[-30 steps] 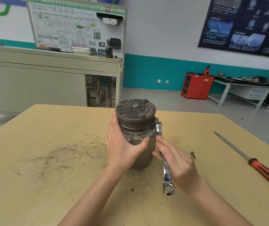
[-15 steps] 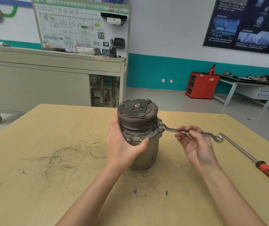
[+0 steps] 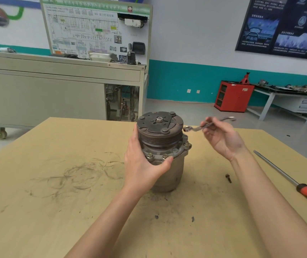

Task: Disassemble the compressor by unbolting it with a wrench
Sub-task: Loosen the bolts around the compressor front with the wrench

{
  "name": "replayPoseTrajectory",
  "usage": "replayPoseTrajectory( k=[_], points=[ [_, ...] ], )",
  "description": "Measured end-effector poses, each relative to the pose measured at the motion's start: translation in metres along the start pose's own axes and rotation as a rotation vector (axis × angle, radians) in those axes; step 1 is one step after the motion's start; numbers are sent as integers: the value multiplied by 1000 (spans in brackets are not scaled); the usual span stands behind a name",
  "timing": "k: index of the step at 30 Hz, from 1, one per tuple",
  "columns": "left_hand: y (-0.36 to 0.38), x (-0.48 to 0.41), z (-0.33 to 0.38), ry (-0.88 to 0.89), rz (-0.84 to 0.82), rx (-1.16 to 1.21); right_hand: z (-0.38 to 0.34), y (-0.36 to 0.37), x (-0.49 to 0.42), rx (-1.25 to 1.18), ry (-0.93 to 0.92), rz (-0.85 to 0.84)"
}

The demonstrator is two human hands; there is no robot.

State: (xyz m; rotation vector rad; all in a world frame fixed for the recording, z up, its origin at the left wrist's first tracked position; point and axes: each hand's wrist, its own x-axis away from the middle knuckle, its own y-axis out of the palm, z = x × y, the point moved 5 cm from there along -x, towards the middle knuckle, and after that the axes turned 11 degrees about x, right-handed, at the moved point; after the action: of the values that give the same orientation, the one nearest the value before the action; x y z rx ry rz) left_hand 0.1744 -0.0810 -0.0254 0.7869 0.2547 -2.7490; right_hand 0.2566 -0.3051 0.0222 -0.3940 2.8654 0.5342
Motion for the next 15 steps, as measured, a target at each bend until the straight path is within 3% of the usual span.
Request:
replayPoseTrajectory(
  k=[5,9,11,15],
  points=[
    [1,0,0,-2,0,-6,-26,27,71,853,-543,307],
    [0,0,2,6,7,2,2,75,120,1443,-1155,216],
    [0,1,3,4,6,3,15,85,128,1593,-1266,237],
    [0,1,3,3,-1,6,26,91,132,1669,-1309,294]
  ],
)
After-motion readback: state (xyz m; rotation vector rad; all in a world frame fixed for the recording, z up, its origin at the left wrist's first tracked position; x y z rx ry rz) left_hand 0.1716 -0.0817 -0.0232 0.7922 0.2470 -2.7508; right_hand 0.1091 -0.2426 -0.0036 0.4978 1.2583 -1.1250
